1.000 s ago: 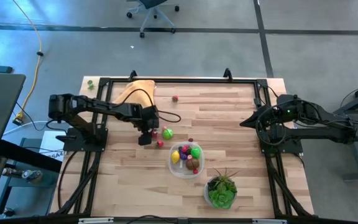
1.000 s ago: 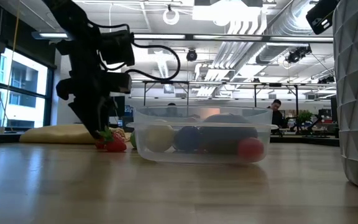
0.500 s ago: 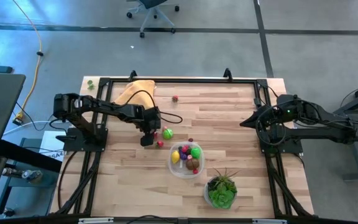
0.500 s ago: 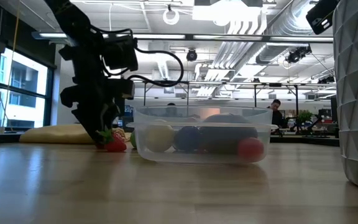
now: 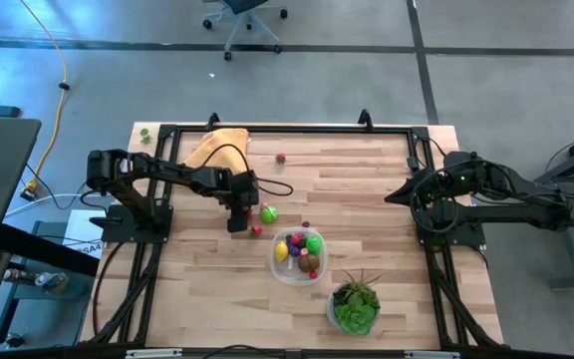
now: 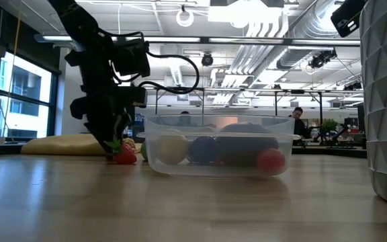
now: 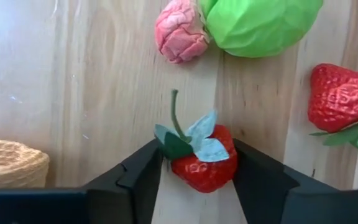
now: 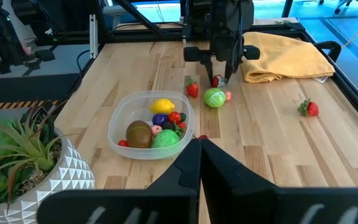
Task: Pick and placing Produce into tupperware
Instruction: Put the red strawberry into the transparent bin
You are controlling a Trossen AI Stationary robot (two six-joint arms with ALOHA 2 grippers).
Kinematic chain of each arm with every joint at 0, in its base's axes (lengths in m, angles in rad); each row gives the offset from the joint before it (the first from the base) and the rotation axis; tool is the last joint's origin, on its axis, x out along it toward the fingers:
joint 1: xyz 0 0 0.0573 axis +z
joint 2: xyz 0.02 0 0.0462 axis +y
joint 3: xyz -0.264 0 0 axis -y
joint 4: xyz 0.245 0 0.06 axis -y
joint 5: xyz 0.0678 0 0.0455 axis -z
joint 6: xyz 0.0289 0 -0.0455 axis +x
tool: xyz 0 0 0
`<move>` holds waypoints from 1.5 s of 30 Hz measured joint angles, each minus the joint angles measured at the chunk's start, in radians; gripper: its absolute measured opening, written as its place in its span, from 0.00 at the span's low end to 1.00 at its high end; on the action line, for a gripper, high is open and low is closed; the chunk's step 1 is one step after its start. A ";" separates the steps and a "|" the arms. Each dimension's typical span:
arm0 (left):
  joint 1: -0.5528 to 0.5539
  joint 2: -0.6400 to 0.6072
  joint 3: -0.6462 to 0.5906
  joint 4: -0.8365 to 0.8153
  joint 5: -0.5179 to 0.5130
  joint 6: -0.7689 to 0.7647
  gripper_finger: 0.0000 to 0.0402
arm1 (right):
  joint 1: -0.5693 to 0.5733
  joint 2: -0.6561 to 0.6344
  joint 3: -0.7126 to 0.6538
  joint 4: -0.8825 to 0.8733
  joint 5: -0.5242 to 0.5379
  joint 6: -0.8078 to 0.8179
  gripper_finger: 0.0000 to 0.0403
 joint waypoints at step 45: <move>-0.175 -0.028 0.692 -0.238 0.063 0.256 0.32 | 0.000 0.000 0.000 0.000 -0.002 0.001 0.00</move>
